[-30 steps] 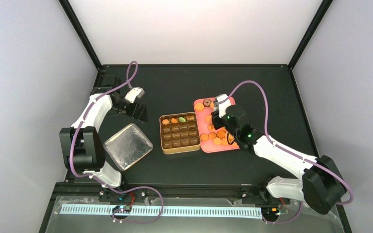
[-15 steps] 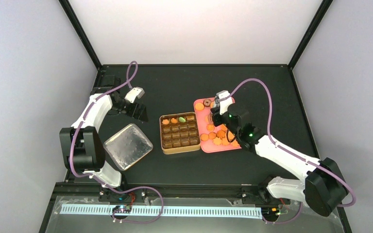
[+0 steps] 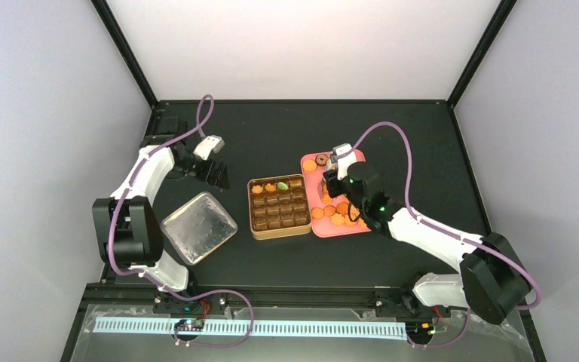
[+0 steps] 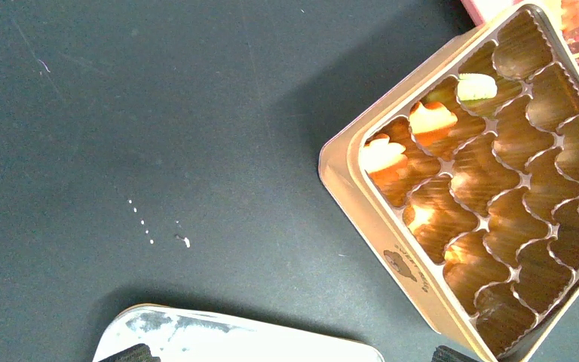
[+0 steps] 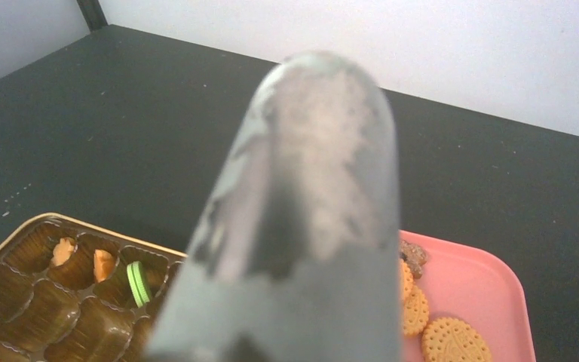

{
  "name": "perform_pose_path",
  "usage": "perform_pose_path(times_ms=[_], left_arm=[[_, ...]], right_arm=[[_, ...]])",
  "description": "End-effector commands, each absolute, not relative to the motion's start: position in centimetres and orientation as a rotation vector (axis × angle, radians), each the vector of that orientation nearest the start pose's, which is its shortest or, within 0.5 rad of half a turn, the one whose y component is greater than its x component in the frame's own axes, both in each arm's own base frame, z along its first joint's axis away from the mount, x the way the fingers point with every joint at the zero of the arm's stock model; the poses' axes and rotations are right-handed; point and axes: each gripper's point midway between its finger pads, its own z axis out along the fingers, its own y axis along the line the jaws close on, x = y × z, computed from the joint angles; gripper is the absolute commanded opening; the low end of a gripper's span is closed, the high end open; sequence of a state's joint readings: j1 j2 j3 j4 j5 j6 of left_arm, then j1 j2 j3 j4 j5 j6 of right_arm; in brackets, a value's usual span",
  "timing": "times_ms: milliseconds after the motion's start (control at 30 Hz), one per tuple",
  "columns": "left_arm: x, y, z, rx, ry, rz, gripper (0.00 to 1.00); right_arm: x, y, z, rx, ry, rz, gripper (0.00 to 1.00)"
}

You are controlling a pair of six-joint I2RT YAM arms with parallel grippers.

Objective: Pack the cookies
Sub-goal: Pick up the fake cookies from the plate.

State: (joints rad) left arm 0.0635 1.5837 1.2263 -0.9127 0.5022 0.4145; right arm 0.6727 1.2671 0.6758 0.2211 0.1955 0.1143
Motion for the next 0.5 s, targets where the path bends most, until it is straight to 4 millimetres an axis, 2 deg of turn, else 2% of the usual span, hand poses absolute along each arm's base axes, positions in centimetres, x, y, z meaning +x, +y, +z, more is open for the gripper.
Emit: perform_pose_path(times_ms=[0,200,467], left_arm=[[34.9,-6.3,14.8,0.570,2.582,-0.590,0.97],[34.8,-6.3,14.9,0.572,2.579,-0.586,0.97],[34.9,-6.3,14.9,0.566,2.580,-0.594,0.97]], right_arm=[[34.2,22.0,19.5,-0.350,1.865,0.323,0.38],[33.8,22.1,17.9,-0.357,1.897,0.341,0.38],[33.4,22.3,17.0,-0.359,1.917,0.372,0.38]])
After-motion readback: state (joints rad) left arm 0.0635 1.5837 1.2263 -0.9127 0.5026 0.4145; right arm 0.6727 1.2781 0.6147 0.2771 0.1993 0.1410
